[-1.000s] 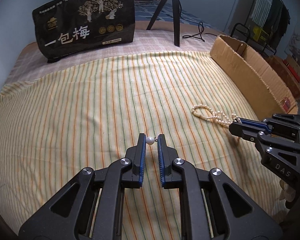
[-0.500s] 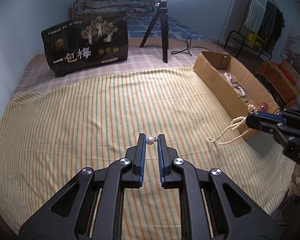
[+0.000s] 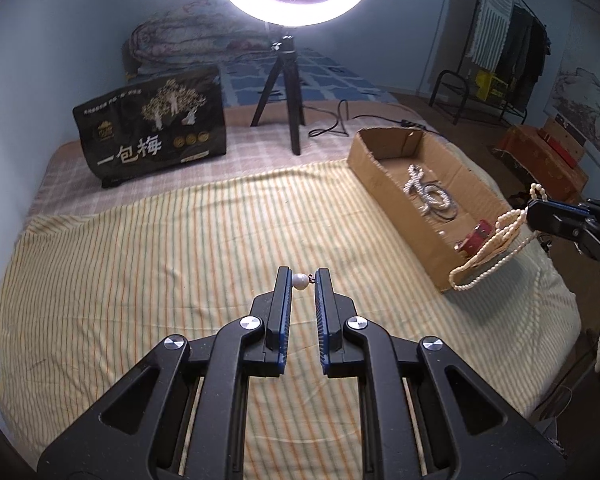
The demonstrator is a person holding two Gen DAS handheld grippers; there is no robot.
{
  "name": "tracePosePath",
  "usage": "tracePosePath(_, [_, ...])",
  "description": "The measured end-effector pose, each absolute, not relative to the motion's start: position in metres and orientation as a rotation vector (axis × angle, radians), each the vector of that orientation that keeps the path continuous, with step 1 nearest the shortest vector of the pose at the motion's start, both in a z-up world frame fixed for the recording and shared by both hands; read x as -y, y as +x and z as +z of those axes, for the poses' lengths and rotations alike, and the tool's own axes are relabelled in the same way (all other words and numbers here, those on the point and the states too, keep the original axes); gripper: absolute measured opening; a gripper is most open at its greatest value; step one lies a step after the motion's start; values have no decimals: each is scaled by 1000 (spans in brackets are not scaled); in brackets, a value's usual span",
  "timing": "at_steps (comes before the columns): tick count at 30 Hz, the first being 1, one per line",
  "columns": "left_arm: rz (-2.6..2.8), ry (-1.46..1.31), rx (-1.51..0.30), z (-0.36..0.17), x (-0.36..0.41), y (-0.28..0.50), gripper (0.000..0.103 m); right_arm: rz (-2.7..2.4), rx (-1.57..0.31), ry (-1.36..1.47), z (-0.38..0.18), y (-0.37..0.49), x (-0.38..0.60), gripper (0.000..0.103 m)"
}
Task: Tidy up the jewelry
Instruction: 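Carry the earring in left tool while right tool carries the pearl strand over the box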
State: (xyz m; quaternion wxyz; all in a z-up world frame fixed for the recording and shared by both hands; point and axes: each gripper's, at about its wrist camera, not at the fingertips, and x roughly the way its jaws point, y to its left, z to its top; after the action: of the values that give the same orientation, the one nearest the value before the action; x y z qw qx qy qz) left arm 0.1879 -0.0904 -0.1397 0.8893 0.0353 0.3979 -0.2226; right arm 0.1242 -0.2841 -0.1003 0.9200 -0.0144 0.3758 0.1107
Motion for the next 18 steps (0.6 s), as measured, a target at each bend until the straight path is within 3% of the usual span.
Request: tracePosePath(18, [-558,106,-778,-109,164,204,10,123,-708,8,-70,120,366,5])
